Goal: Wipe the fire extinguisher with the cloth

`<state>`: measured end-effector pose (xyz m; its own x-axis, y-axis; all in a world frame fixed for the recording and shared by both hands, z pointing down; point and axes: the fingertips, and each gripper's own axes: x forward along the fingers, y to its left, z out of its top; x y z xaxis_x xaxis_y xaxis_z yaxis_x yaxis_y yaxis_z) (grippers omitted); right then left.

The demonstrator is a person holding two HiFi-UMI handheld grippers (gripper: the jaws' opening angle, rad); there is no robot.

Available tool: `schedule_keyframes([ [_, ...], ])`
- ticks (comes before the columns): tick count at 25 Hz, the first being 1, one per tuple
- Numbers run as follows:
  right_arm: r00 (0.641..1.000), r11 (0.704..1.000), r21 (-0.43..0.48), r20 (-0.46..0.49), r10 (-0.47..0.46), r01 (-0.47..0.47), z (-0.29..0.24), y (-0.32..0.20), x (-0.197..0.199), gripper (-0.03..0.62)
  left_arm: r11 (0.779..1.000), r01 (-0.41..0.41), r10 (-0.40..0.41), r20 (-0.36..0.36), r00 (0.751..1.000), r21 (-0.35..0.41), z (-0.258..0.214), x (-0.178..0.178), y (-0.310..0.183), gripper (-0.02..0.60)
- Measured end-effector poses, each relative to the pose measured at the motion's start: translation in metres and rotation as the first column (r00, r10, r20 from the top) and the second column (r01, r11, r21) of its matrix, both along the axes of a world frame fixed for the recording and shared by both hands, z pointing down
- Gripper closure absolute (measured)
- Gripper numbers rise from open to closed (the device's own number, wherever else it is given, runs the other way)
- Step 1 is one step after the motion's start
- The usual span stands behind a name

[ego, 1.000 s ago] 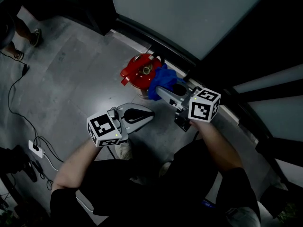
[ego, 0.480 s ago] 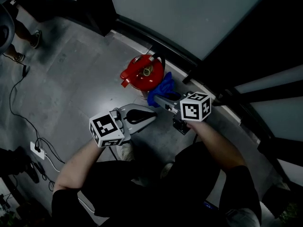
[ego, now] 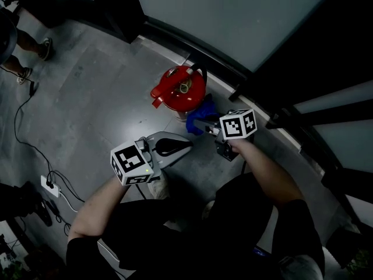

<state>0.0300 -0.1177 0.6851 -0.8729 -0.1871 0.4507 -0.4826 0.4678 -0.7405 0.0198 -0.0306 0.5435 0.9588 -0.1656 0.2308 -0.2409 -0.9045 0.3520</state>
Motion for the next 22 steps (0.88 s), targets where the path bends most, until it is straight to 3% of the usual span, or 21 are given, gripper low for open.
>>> schedule_keyframes([
  [9,0.99,0.991,-0.13,-0.135,-0.047,0.03,0.065,0.005,0.001,0.458,0.999,0.04,-0.04,-0.015,0.999,-0.003,-0.007,-0.013,-0.004,0.575],
  [13,0.979,0.973,-0.232,-0.195,-0.06,0.013,0.096,0.01,0.002,0.459,0.995,0.094,-0.094,0.023,0.995,0.018,-0.003,-0.02,-0.008,0.575],
  [18,0.987,0.931,-0.362,-0.16,-0.013,-0.047,0.112,0.013,-0.006,0.459,0.989,0.147,-0.147,0.051,0.988,0.002,0.0,-0.034,-0.009,0.575],
  [22,0.99,0.928,-0.371,-0.141,-0.029,-0.025,0.119,0.012,-0.011,0.457,0.984,0.18,-0.179,0.069,0.981,-0.007,0.004,-0.046,-0.01,0.575],
])
